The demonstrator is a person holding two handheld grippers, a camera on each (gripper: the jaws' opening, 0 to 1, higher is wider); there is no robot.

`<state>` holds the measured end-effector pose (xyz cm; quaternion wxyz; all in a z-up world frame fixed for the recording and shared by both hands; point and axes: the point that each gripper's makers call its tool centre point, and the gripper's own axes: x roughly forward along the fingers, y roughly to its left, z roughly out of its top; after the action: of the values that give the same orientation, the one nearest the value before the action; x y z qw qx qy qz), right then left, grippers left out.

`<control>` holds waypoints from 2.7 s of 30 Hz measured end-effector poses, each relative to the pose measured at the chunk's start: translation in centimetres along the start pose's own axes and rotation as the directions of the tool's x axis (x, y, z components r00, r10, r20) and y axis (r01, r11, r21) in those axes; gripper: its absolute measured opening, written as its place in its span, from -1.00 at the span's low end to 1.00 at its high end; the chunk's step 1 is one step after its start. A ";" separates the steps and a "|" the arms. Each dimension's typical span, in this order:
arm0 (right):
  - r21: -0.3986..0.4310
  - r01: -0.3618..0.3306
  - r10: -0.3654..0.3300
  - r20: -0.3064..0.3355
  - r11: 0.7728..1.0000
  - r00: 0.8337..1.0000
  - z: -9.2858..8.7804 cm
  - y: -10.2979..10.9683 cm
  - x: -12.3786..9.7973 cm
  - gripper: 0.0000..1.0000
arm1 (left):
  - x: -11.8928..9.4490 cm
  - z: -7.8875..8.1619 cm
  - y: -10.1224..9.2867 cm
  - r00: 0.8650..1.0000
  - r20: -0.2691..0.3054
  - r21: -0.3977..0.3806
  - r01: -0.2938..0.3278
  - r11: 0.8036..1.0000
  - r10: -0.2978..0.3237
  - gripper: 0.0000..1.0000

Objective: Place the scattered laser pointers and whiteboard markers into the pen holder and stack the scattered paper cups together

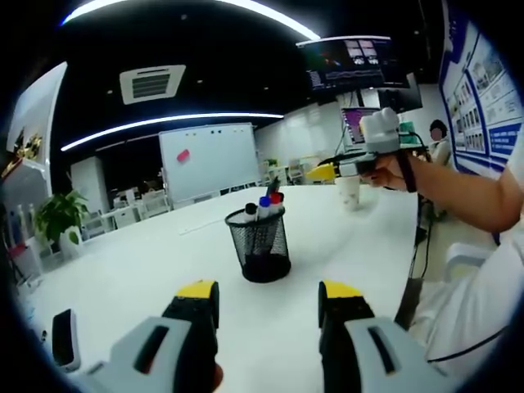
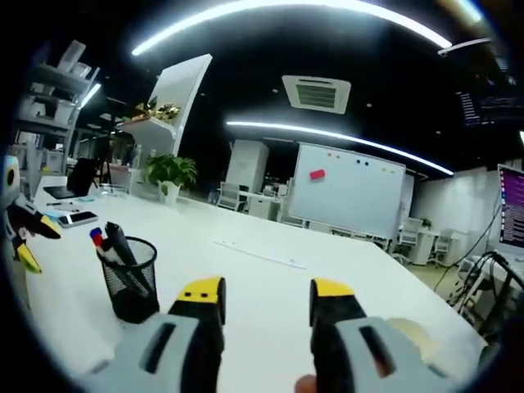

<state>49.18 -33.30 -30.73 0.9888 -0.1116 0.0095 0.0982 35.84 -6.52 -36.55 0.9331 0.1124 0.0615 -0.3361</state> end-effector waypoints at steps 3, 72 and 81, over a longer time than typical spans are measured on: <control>0.004 0.006 -0.006 0.002 1.000 1.000 -0.1 -0.2 -0.1 -0.17 | -0.1 -0.1 0.3 1.000 0.000 -0.006 -0.006 1.000 0.006 0.00; -0.060 0.086 -0.083 0.041 0.995 0.996 0.0 -4.7 -2.1 -0.04 | -0.3 -0.3 0.4 1.000 -0.014 0.000 -0.009 1.000 0.009 0.00; -0.078 0.093 -0.090 0.039 0.993 0.995 0.1 -5.5 -2.3 -0.02 | -0.1 -0.3 0.1 1.000 -0.016 0.002 -0.002 1.000 0.002 0.00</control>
<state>47.98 -39.00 -29.28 0.9871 -0.1493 -0.0171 0.0552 35.87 -6.31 -36.82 0.9328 0.1158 0.0684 -0.3344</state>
